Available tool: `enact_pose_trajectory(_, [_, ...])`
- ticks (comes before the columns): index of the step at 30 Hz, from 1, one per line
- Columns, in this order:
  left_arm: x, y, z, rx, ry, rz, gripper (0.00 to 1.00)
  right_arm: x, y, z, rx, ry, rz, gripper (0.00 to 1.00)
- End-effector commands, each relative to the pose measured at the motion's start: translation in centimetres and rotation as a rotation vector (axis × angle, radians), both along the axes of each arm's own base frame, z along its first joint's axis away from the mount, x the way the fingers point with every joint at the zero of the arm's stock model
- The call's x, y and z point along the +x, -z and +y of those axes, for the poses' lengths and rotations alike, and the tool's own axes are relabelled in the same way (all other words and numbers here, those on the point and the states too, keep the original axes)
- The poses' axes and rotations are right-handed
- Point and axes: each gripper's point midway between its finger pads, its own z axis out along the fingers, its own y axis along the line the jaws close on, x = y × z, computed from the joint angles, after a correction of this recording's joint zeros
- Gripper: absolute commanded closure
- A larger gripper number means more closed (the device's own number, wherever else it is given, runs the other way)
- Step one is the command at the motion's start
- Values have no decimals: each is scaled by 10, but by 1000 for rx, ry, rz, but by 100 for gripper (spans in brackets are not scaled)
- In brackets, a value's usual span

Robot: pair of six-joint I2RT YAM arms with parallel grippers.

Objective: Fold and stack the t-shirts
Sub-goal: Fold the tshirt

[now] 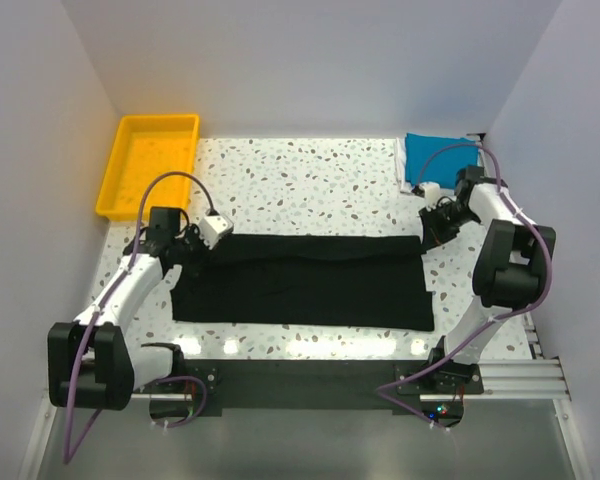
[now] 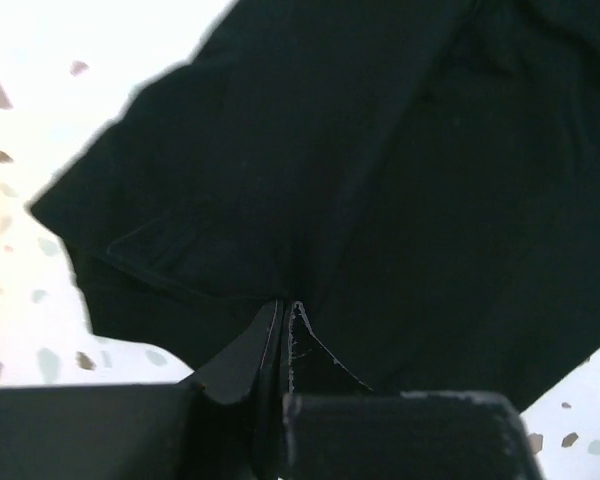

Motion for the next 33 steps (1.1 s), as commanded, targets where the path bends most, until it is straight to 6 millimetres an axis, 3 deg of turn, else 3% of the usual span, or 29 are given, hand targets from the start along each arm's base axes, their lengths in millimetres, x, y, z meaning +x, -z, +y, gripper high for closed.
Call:
enact_pose_trajectory(1, [-3, 14, 11, 62, 6, -19, 100, 5, 8, -9, -53, -37, -52, 100])
enact_pose_trajectory(5, [-13, 35, 16, 94, 7, 25, 100, 2, 23, -9, -50, -37, -15, 100])
enact_pose_trajectory(9, [-11, 36, 18, 101, 2, 22, 100, 4, 27, -10, -52, -36, -6, 100])
enact_pose_trajectory(12, [-3, 27, 18, 102, -7, 0, 100, 6, 18, -8, -40, -36, -16, 100])
enact_pose_trajectory(16, [17, -3, 21, 105, -28, -68, 100, 8, -2, -6, -34, -44, -52, 100])
enact_pose_trajectory(20, [20, -18, 19, 101, 4, -93, 100, 2, -13, -8, -56, -71, -76, 100])
enact_pose_trajectory(30, [-11, 18, 26, 193, 134, -21, 100, -35, 11, -9, -72, -150, 11, 100])
enact_pose_trajectory(32, [-15, 19, 26, 199, 148, -11, 92, -43, 13, -12, -90, -183, 32, 84])
enact_pose_trajectory(33, [-16, 17, 26, 202, 156, -10, 80, -47, 13, -13, -94, -196, 39, 76])
